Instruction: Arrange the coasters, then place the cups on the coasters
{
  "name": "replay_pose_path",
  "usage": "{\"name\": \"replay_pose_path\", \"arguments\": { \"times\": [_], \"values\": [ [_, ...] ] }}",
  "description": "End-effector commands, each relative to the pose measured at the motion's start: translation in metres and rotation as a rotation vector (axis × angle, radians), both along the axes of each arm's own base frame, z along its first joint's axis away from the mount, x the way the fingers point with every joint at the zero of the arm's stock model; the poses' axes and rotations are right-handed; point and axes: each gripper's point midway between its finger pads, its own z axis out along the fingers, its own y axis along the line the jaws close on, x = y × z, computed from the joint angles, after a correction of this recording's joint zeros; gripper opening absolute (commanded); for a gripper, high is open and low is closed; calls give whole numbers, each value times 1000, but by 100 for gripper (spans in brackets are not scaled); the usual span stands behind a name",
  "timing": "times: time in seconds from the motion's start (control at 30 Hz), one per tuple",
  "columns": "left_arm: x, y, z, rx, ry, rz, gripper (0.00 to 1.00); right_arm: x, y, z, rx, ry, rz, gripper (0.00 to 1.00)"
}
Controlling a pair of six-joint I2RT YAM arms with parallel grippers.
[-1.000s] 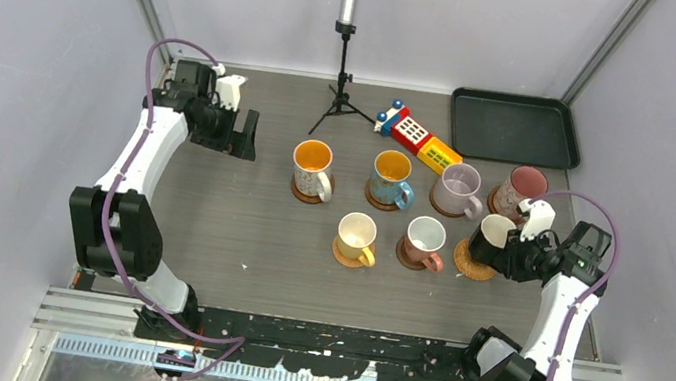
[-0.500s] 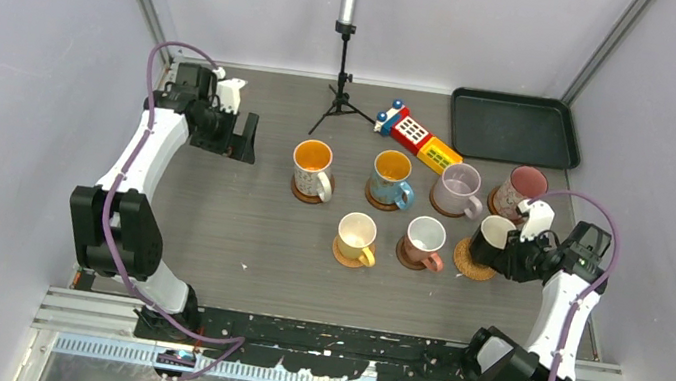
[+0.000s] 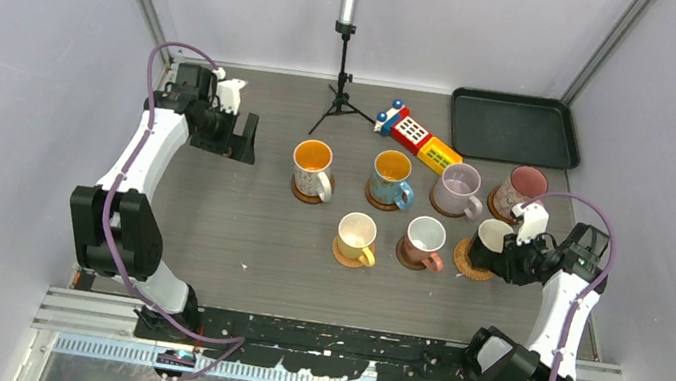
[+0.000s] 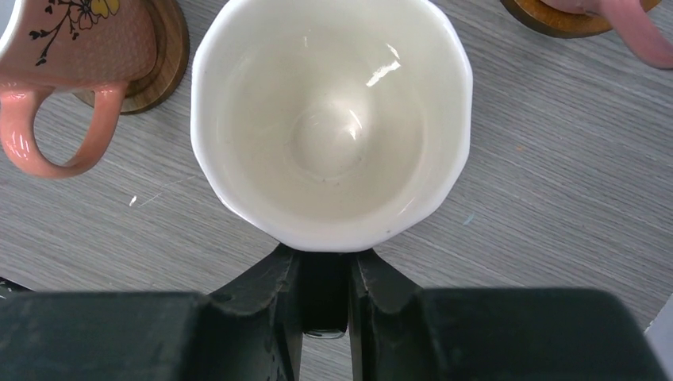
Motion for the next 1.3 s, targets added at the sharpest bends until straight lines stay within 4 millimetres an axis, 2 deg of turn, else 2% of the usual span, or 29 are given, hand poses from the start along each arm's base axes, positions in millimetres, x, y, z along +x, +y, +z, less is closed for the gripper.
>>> {"name": "replay_pose_path", "arguments": {
  "times": [0.0, 0.2, 0.47, 0.6, 0.77, 0.97, 1.13, 1.27],
  "values": [
    [6, 0, 4, -2, -31, -3, 100, 0, 1, 3, -22, -28, 44, 31],
    [7, -2, 3, -12, -22, -8, 100, -13, 3, -2, -29, 41, 95, 44],
    [8, -3, -1, -21, -22, -6, 100, -31, 10, 5, -42, 99, 191, 52],
    [6, -4, -5, -35, -16, 5, 100, -36, 7, 11, -67, 122, 202, 55],
    [4, -4, -5, -33, -24, 1, 100, -41, 1, 29, -105, 149, 217, 61],
    [-1, -1, -3, -9, -2, -7, 100, -44, -4, 65, -130, 178, 247, 68],
    [-4, 1, 6, 8, 19, -18, 100, -19, -11, 102, -93, 139, 183, 73],
    [3, 6, 24, 38, 22, -27, 100, 28, -17, 130, -11, 93, 68, 76]
  ]
}}
